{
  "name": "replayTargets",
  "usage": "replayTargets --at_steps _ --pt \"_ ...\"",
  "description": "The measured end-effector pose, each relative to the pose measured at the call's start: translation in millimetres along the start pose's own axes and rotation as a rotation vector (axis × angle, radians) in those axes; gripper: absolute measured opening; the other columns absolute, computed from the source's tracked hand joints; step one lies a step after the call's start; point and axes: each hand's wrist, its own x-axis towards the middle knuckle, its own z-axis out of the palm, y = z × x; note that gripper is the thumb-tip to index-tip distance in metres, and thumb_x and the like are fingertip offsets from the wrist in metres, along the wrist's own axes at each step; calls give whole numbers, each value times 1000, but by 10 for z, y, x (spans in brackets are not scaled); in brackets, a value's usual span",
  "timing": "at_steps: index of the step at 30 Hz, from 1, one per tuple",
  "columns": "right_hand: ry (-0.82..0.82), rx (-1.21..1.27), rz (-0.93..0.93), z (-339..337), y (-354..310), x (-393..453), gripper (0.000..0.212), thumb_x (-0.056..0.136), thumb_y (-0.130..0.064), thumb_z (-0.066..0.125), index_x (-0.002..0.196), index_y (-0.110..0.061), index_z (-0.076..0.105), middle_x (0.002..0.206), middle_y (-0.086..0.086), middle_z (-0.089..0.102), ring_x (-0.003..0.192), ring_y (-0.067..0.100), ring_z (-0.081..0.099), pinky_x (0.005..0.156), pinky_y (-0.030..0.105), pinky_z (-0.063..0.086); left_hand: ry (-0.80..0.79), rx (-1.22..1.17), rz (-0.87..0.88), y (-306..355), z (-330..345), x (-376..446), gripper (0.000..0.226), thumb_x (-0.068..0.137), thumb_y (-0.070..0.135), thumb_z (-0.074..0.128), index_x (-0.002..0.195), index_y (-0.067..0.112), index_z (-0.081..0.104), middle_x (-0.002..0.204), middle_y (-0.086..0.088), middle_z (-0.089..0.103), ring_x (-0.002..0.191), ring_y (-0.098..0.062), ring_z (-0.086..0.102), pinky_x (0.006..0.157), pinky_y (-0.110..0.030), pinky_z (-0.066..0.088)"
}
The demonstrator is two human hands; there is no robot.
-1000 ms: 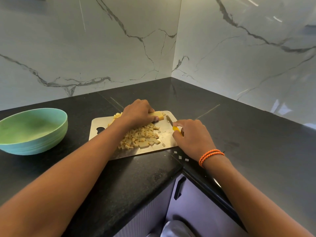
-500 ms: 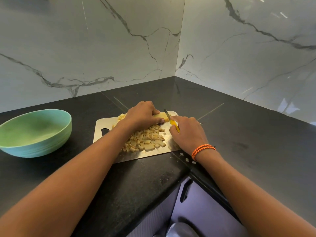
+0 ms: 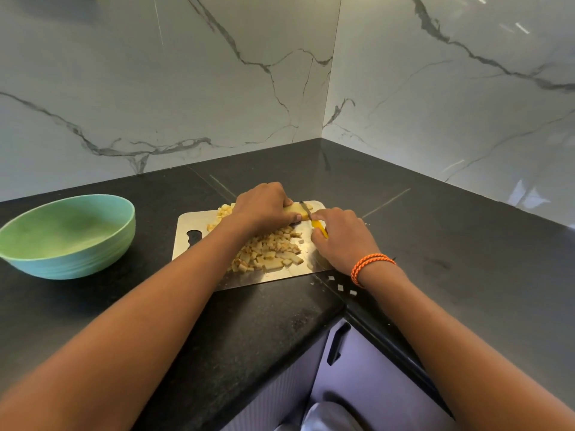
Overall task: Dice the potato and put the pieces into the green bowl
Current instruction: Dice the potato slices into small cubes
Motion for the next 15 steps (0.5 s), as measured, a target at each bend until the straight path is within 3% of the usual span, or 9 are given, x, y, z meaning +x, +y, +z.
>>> replayTargets --at_steps 4,8,15 --pt "9 -8 1 -45 7 -167 41 97 -31 53 137 -24 62 117 8 69 98 28 65 89 44 54 5 10 -11 20 -30 -33 46 90 60 73 113 21 76 111 13 71 94 -13 65 67 -30 44" --pt "-2 3 -1 -124 20 -355 41 99 -30 54 139 -24 61 106 6 71 85 22 65 82 40 57 -10 16 -9 0 -28 -21 44 89 59 74 105 18 80 108 11 78 81 -11 67 69 -29 57" --pt "1 6 -8 -204 13 -490 40 100 -31 53 139 -26 61 84 -3 64 70 14 58 72 35 54 -30 6 19 -56 -52 -3 49 90 58 74 118 19 80 116 10 78 83 -11 69 79 -36 63"
